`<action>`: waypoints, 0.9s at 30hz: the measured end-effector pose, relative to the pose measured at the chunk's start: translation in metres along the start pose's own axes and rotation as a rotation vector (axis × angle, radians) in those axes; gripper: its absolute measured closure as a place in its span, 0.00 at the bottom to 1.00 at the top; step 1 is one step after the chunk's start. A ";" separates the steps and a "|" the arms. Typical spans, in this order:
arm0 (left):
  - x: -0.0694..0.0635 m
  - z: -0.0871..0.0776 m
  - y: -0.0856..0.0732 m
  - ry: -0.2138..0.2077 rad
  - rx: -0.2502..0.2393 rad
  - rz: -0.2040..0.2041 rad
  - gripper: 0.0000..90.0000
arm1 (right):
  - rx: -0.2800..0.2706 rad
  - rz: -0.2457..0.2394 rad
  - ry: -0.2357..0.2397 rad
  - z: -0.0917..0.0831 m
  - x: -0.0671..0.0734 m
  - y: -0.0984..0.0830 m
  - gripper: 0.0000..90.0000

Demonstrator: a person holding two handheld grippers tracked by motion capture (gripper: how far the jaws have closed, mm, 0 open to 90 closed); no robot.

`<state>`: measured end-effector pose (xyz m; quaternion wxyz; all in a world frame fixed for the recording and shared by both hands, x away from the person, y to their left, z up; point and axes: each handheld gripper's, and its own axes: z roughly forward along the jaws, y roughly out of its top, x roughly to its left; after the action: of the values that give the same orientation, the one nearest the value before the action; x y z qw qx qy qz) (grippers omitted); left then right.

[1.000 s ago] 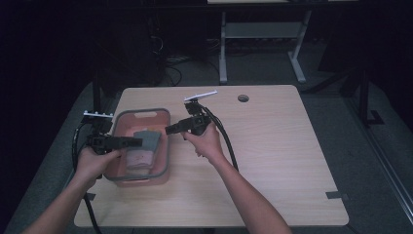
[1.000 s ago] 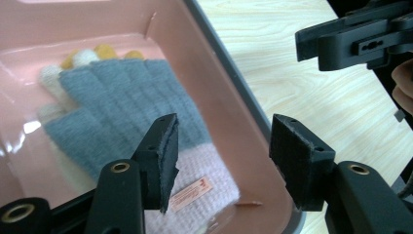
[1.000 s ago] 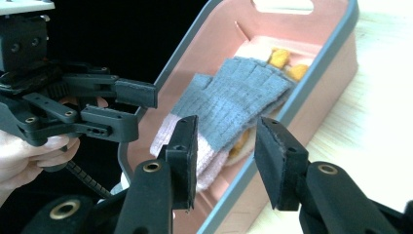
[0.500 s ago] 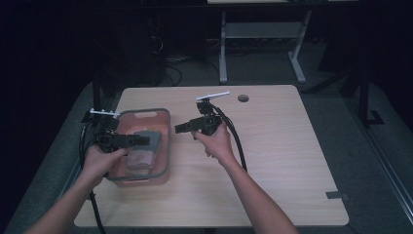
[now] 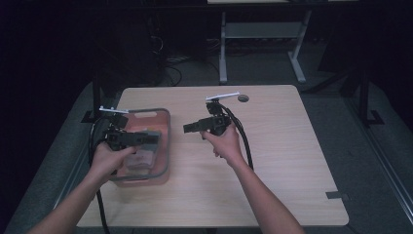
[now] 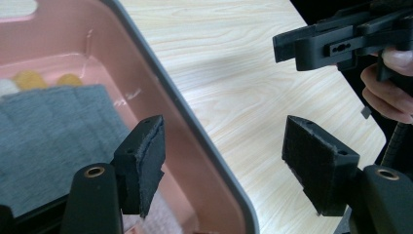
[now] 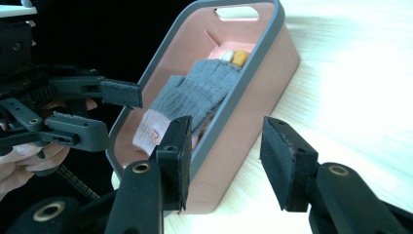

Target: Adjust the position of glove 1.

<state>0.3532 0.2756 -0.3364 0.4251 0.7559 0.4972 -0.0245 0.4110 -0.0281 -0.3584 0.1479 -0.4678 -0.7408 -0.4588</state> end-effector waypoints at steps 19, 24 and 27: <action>-0.027 0.022 0.011 -0.061 0.011 0.035 0.32 | -0.043 0.037 -0.023 -0.032 -0.021 -0.013 0.59; -0.032 0.030 0.014 -0.077 0.019 0.045 0.32 | -0.050 0.050 -0.030 -0.040 -0.026 -0.015 0.59; -0.035 0.035 0.015 -0.085 0.021 0.045 0.32 | -0.055 0.056 -0.033 -0.045 -0.030 -0.018 0.59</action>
<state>0.3606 0.2246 -0.3334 0.4382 0.7697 0.4612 -0.0523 0.4020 -0.0839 -0.3638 0.1355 -0.4997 -0.7168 -0.4670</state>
